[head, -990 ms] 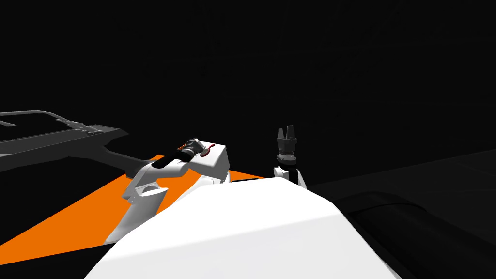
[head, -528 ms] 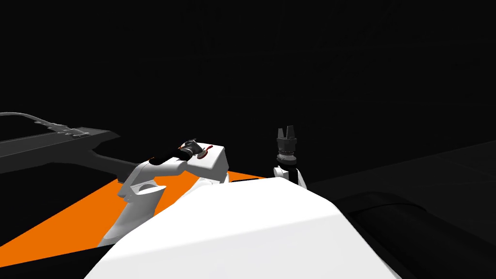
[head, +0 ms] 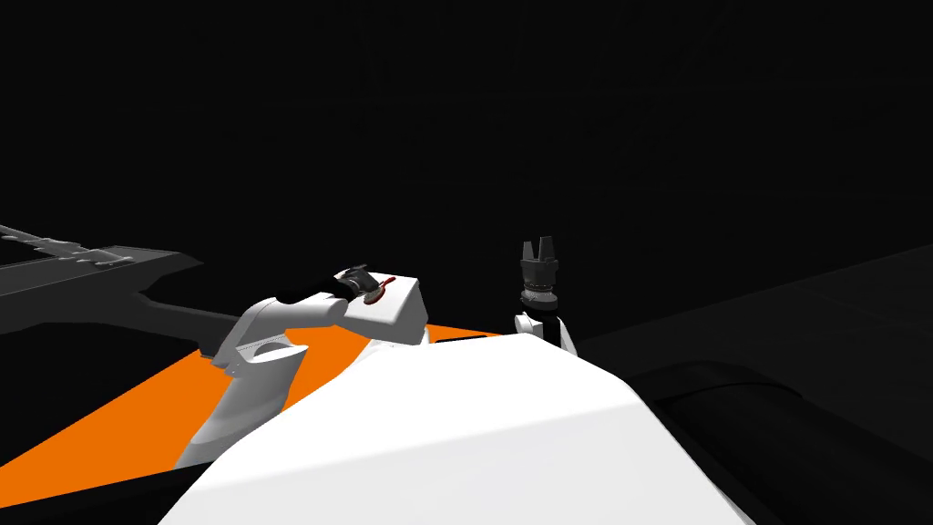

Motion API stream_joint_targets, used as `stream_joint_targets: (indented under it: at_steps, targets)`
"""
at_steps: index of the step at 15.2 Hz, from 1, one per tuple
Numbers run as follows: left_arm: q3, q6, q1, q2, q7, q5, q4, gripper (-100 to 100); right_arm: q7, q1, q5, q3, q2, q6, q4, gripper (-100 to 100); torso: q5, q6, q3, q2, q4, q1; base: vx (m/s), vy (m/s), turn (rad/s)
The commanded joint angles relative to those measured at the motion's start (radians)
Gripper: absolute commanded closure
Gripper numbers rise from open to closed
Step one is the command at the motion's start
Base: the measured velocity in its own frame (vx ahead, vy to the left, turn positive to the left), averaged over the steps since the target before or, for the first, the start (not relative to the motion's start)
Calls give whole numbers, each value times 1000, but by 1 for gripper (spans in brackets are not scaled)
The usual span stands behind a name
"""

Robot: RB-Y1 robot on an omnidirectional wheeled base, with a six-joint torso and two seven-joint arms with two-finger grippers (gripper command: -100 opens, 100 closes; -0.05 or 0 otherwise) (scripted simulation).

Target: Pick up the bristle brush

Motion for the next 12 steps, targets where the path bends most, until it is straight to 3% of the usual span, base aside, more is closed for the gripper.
stream_joint_targets:
  at_steps: [1,2,5,6,9,10,12]
  targets:
    - [1,32,-2,1,4,3,3,-100,0,0,0,0,0,0,0,0,0,0,0,0,0,0,13,1,-6]
    - [14,69,-16,9,32,22,2,-100,0,0,0,0,0,0,0,0,0,0,0,0,0,0,19,-3,-99]
    - [14,106,-16,9,32,22,2,-100,0,0,0,0,0,0,0,0,0,0,0,0,0,0,17,1,-47]
    - [26,141,-30,15,58,40,2,-100,0,0,0,0,0,0,0,0,0,0,0,0,0,0,20,1,-76]
    - [26,179,-30,15,58,40,2,-100,0,0,0,0,0,0,0,0,0,0,0,0,0,0,17,2,-51]
    - [38,214,-42,21,83,57,2,-100,0,0,0,0,0,0,0,0,0,0,0,0,0,0,17,2,-86]
    - [38,251,-42,21,83,57,2,-100,0,0,0,0,0,0,0,0,0,0,0,0,0,0,21,3,-65]
